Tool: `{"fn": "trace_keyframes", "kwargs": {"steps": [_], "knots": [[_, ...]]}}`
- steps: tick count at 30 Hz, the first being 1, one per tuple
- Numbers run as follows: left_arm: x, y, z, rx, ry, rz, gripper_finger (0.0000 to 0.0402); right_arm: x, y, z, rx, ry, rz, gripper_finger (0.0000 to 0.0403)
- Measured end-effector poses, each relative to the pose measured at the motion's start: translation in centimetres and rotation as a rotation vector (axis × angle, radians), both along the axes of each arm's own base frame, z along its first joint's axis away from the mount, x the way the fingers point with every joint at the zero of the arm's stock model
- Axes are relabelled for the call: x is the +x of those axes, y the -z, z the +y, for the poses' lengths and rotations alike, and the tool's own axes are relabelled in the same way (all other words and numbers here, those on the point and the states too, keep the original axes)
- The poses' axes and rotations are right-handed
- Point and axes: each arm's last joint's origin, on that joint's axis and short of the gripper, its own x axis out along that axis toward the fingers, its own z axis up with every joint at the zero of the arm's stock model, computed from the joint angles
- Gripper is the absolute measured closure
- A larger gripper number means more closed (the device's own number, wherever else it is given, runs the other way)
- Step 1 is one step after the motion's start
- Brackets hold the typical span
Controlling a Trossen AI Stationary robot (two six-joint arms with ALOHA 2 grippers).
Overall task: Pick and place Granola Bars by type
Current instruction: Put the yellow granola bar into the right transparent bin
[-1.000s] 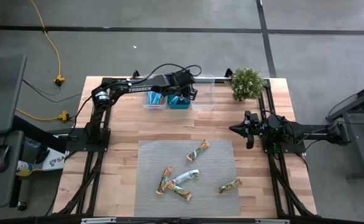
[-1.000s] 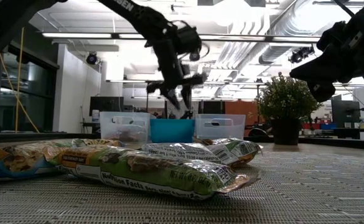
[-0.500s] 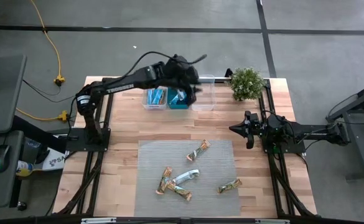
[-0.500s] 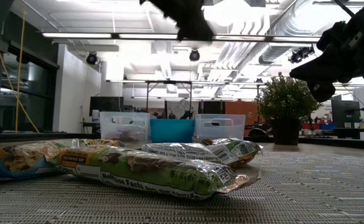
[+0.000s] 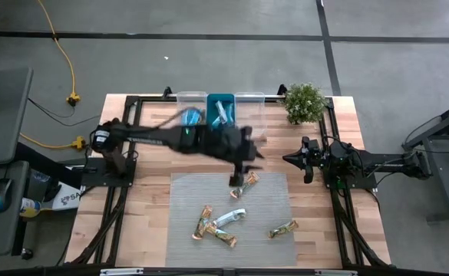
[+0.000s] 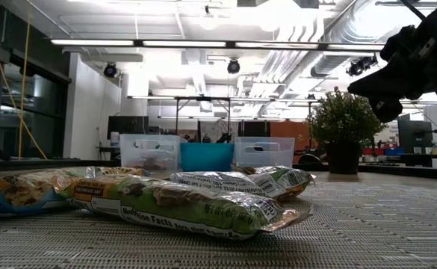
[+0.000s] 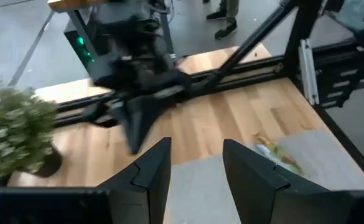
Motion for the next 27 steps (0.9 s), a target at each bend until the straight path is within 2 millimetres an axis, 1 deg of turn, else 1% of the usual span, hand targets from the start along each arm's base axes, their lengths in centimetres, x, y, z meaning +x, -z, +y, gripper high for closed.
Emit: {"fn": "trace_keyframes", "kwargs": {"steps": [2,4,5,9,13,14,16,19,24,27], "knots": [[0.2,0.4,-2.2,0.015,0.003,-0.014,0.0259,0.0,0.0,0.0,0.000,0.000,0.000,0.0402],[1.2,0.6,-4.5,0.016,0.010,-0.098,0.0259,0.0,0.0,0.0,0.000,0.000,0.000,0.0402],[1.3,1.1,-5.5,0.023,0.014,-0.102,0.0259,0.0,0.0,0.0,0.000,0.000,0.000,0.0402],[3.3,3.4,-9.4,0.012,0.038,-0.193,0.0259,0.0,0.0,0.0,0.000,0.000,0.001,0.0402],[5.0,6.6,-12.2,-0.015,0.046,-0.225,0.0259,0.0,0.0,0.0,0.000,0.000,0.003,0.0402],[5.1,7.4,-12.8,-0.020,0.048,-0.208,0.0259,0.0,0.0,0.0,0.000,0.000,0.005,0.0402],[6.1,9.1,-13.8,-0.072,0.047,-0.234,0.0259,0.0,0.0,0.0,0.000,0.000,0.004,0.0402],[6.6,11.3,-14.9,-0.118,0.045,-0.207,0.0259,0.0,0.1,0.0,0.000,0.000,0.006,0.0402],[7.3,14.0,-15.7,-0.156,-0.009,-0.174,0.0259,0.0,0.1,0.0,0.000,0.000,0.006,0.0402],[7.3,15.4,-16.0,-0.131,-0.056,-0.130,0.0259,0.0,0.1,0.0,0.000,0.000,0.006,0.0402]]}}
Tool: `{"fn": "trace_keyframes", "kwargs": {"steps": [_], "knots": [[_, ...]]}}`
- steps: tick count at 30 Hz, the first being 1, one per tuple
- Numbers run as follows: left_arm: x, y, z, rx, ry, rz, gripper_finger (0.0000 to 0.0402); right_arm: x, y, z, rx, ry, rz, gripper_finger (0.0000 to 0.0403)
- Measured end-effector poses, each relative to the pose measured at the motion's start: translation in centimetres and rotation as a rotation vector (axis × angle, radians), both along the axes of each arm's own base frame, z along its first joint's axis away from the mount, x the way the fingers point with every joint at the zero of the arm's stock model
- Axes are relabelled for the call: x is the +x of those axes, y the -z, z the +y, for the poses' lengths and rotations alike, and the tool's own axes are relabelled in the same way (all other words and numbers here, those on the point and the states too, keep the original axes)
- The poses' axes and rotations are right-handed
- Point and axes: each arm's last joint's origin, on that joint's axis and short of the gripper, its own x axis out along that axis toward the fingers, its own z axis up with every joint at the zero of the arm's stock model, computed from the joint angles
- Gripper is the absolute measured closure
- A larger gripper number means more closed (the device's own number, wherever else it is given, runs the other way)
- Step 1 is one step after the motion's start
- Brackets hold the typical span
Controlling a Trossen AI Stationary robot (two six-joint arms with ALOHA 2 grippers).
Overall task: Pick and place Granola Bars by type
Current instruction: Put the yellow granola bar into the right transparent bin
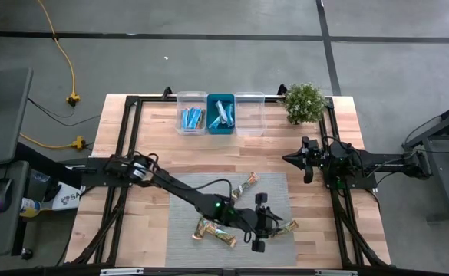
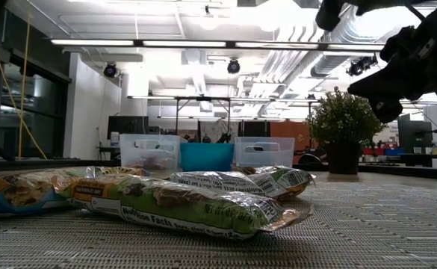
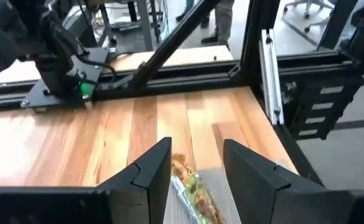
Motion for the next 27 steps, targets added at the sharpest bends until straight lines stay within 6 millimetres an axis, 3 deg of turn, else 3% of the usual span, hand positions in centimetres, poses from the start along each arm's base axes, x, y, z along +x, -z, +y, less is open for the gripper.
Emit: {"fn": "trace_keyframes", "kwargs": {"steps": [8,19,27], "knots": [[0.7,3.0,-0.3,-0.016,0.045,0.062,0.0251,0.0,0.0,0.0,0.000,0.000,0.000,0.0402],[1.0,5.0,-0.6,-0.036,0.075,0.106,0.0118,0.0,0.0,0.0,0.000,0.000,0.000,0.0402],[1.1,6.7,-0.6,-0.057,0.056,0.153,0.0102,0.0,0.0,0.0,0.000,0.000,0.000,0.0402]]}}
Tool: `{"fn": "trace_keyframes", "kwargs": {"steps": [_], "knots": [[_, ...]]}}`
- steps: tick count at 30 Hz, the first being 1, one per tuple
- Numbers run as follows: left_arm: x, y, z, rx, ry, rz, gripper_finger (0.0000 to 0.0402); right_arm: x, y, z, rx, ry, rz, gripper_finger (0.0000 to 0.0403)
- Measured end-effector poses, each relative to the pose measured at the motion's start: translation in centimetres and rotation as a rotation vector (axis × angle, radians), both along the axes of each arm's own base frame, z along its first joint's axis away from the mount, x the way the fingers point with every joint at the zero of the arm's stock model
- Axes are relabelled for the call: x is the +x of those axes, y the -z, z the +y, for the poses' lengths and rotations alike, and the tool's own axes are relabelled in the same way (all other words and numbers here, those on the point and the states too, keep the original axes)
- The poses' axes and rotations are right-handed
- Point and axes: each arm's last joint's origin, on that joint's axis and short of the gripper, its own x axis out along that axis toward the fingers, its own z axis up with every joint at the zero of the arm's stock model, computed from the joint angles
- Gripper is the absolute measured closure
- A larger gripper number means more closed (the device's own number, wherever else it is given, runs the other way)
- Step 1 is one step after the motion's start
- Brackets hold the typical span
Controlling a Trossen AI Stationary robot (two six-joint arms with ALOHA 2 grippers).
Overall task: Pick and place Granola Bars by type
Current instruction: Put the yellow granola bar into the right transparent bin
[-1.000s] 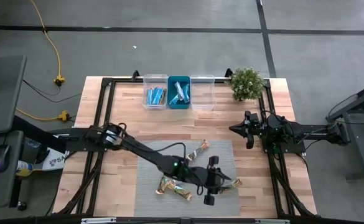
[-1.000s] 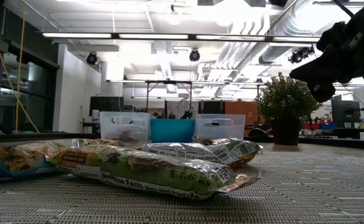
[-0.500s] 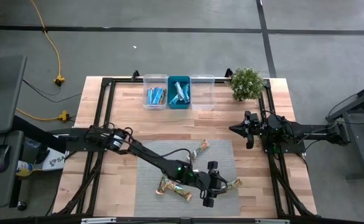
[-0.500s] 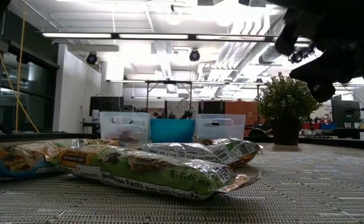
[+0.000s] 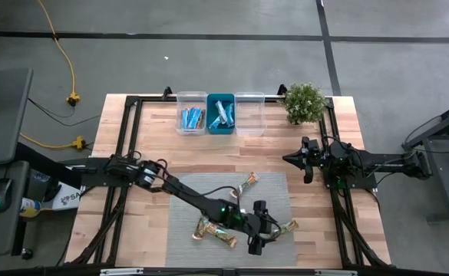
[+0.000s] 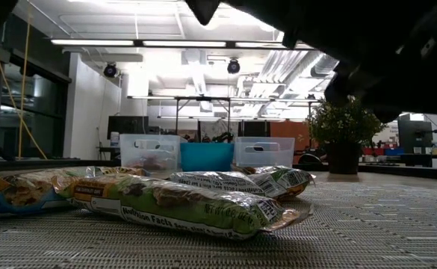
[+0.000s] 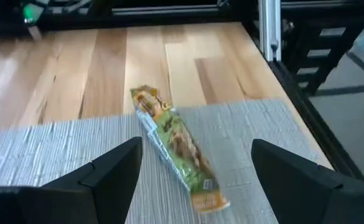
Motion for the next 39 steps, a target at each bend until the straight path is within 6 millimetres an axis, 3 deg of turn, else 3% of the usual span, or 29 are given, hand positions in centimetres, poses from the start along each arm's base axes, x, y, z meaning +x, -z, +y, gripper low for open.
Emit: {"fn": "trace_keyframes", "kwargs": {"steps": [9,22,33,39], "knots": [[0.3,1.5,0.0,-0.026,-0.065,0.012,0.0102,0.0,0.0,0.0,0.000,0.000,0.000,0.0402],[0.4,1.6,0.4,-0.053,-0.082,0.025,0.0102,0.0,0.0,0.0,0.000,0.000,0.000,0.0402],[0.8,3.9,0.2,-0.088,-0.079,0.026,0.0102,0.0,0.0,0.0,0.000,0.000,-0.001,0.0402],[0.8,4.2,0.1,-0.133,-0.073,0.028,0.0103,0.0,0.0,0.0,0.000,0.000,-0.001,0.0402]]}}
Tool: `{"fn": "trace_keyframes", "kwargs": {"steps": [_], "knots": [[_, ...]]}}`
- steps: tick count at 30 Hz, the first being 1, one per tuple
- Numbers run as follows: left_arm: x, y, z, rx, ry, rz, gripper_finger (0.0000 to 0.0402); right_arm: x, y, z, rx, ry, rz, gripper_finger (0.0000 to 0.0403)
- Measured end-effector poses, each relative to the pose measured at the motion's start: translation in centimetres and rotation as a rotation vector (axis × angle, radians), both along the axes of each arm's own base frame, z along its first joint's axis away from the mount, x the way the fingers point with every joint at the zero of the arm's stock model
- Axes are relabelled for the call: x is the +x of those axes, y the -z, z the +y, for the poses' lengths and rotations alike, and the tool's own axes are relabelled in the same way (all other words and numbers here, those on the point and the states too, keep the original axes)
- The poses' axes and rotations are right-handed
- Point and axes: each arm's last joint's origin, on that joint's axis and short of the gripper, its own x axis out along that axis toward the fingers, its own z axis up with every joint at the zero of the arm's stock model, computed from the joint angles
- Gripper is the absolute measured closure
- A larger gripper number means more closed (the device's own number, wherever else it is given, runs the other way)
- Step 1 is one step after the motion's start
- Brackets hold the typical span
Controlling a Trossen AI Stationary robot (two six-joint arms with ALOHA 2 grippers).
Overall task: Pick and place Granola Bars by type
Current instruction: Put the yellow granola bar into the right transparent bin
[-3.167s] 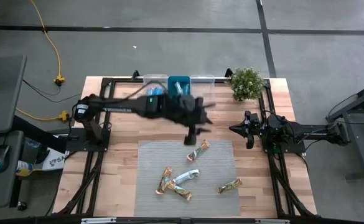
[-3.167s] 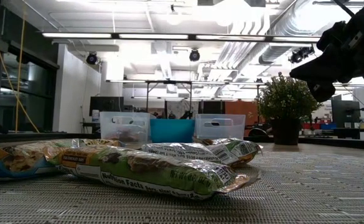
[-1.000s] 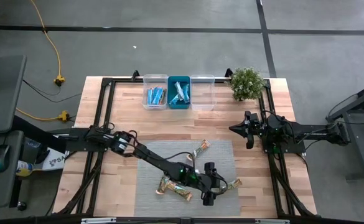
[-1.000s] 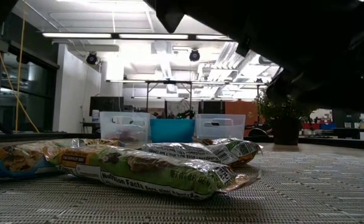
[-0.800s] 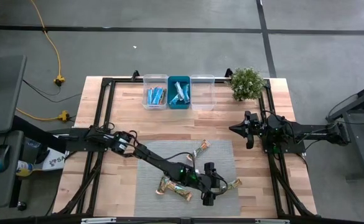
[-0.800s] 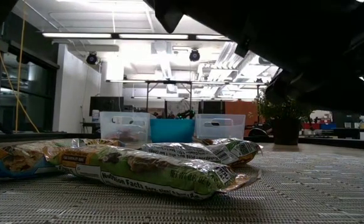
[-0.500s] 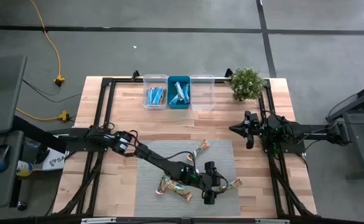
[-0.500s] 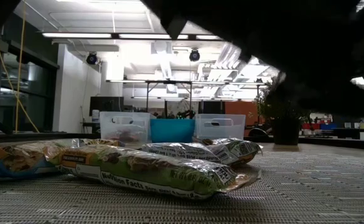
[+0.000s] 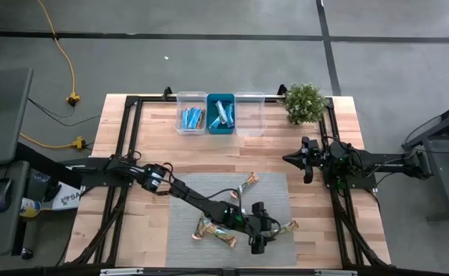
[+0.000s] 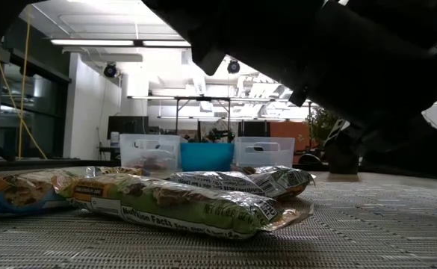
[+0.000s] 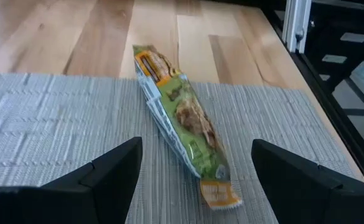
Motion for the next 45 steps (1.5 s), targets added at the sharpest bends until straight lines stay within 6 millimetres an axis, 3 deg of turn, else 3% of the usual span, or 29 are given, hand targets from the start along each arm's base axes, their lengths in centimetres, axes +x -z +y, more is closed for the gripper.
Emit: {"fn": "trace_keyframes", "kwargs": {"steps": [23,45], "knots": [[-0.1,1.1,-0.1,-0.061,-0.001,0.049,0.0109,0.0,0.0,0.0,0.000,0.000,0.000,0.0402],[-0.1,1.1,-0.1,-0.063,-0.002,0.048,0.0282,0.0,0.0,0.0,0.000,0.000,0.000,0.0402]]}}
